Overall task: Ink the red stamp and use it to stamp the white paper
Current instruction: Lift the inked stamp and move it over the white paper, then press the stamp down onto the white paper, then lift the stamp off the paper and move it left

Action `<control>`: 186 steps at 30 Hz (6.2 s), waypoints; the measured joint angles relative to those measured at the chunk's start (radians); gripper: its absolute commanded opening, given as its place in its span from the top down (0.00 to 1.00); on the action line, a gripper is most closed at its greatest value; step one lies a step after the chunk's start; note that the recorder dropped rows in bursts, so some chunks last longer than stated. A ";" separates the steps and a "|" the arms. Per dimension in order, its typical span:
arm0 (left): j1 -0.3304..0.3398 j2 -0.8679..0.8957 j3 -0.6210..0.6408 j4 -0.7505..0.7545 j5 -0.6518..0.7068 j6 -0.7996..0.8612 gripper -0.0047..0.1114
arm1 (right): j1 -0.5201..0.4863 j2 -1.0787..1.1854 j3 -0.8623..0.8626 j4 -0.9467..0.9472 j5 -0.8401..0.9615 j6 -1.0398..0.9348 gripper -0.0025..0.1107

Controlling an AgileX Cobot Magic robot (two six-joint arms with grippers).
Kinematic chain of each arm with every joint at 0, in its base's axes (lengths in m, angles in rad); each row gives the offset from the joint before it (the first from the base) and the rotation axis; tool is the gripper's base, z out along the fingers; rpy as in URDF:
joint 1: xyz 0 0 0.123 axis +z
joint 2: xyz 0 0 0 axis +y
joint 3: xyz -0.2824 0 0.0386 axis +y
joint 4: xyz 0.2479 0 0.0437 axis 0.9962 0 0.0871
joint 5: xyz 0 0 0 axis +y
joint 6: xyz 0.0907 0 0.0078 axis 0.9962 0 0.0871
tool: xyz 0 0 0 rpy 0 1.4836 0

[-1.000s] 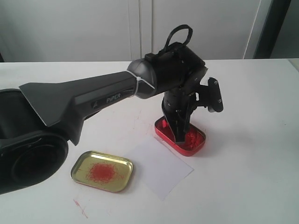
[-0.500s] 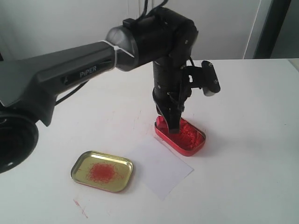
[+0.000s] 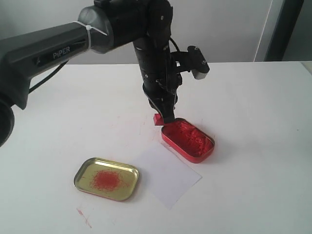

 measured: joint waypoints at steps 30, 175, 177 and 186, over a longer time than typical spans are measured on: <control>0.070 -0.257 0.700 -0.355 -0.480 0.272 0.96 | 0.000 0.000 0.000 0.000 0.000 0.002 0.98; 0.078 -0.243 0.712 -0.356 -0.529 0.235 0.96 | 0.000 0.000 0.000 0.000 0.000 0.002 0.98; 0.078 -0.243 0.712 -0.356 -0.531 0.235 0.96 | 0.000 0.000 0.000 0.000 0.000 0.002 0.98; 0.078 -0.243 0.712 -0.377 -0.523 0.186 0.96 | 0.000 0.000 0.000 0.000 0.000 0.002 0.98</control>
